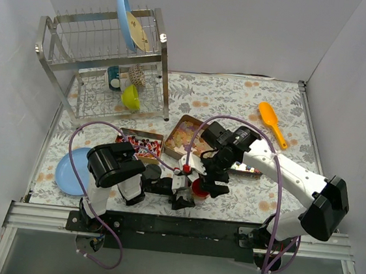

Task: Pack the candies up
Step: Screw the bottle lid onto the packing bottle.

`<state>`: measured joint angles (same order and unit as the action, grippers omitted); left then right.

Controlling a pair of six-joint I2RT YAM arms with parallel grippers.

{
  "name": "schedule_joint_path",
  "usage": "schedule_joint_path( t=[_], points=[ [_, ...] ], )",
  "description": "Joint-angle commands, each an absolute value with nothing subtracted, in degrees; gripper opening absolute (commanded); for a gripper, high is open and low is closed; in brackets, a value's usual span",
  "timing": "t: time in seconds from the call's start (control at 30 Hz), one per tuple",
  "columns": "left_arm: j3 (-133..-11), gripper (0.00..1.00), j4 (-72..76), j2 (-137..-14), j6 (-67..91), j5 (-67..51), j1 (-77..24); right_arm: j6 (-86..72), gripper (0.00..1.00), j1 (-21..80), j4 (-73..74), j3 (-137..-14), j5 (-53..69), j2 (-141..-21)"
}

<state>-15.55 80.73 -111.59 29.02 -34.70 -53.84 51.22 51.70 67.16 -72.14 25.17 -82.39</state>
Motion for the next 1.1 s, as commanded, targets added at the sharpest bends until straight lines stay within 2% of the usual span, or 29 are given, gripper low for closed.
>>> schedule_joint_path(
  t=[0.0, 0.27, 0.43, 0.47, 0.5, 0.57, 0.77, 1.07],
  points=[
    [-14.94, 0.0, 75.67, -113.73, 28.48, -31.11, -53.17, 48.78, 0.77, 51.86, 74.71, -70.75, 25.14, -79.72],
    [-14.94, 0.0, 75.32, -113.73, 28.22, -32.34, -53.17, 47.2, 0.76, 51.51, 74.62, -69.96, 20.84, -77.87],
    [-14.85, 0.0, 74.97, -113.55, 27.86, -33.22, -53.17, 47.1, 0.78, 50.27, 69.37, -77.67, 18.63, -77.08],
    [-14.77, 0.0, 75.06, -113.55, 27.86, -33.22, -53.17, 48.07, 0.8, 50.27, 68.04, -78.57, 20.02, -75.95],
    [-14.77, 0.0, 75.06, -113.64, 27.86, -33.31, -53.17, 49.29, 0.94, 50.27, 66.11, -78.92, 20.74, -75.33],
    [-14.85, 0.0, 74.97, -113.64, 27.95, -33.57, -53.17, 52.02, 0.97, 50.89, 61.01, -77.79, 21.36, -73.39],
    [-15.12, 0.0, 73.83, -113.47, 27.77, -33.75, -53.17, 64.4, 0.98, 53.79, 61.0, -74.54, 22.85, -73.91],
    [-15.73, 0.0, 73.04, -114.08, 27.77, -33.84, -53.26, 71.89, 0.98, 55.11, 65.04, -73.48, 25.93, -78.31]
  ],
)
